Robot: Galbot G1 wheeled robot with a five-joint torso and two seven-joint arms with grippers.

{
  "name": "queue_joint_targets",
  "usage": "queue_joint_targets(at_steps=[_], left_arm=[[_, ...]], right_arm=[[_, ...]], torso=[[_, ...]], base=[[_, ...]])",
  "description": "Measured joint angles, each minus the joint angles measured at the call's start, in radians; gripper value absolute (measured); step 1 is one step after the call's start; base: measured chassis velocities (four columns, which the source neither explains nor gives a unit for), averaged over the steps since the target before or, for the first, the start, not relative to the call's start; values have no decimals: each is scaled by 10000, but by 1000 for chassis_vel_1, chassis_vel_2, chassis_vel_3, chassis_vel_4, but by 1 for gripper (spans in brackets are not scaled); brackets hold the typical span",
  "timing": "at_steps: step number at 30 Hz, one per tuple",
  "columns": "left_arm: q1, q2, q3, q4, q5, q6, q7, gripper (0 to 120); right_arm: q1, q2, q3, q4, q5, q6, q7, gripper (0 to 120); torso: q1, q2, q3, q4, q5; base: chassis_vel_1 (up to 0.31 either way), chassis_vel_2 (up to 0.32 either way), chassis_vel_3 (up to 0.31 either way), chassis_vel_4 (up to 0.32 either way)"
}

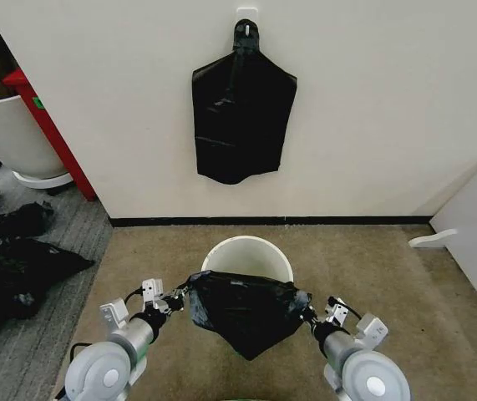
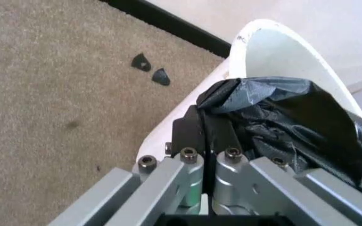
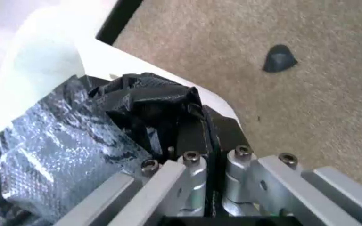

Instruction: Place the garbage bag over the trash bin.

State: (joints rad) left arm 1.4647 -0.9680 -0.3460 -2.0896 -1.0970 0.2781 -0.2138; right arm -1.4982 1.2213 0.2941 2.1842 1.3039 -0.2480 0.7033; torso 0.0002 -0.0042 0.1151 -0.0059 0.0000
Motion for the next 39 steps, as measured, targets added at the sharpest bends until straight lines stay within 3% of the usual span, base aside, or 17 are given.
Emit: queue_joint_targets(at_steps=[16,39], left_arm=[[-151,-196,444,978,1107,-1325,1445,0],[-584,-446,1156,2102,2241,-2169,1890,0]], right_arm=[[203,195,-221,-334,-838,334,-512,0],[406,546,-269,-1098,-1439,684,-1320,0]], torso=[[0,0,0,0,0],[0,0,0,0,1]], base=[[0,0,0,0],[0,0,0,0]])
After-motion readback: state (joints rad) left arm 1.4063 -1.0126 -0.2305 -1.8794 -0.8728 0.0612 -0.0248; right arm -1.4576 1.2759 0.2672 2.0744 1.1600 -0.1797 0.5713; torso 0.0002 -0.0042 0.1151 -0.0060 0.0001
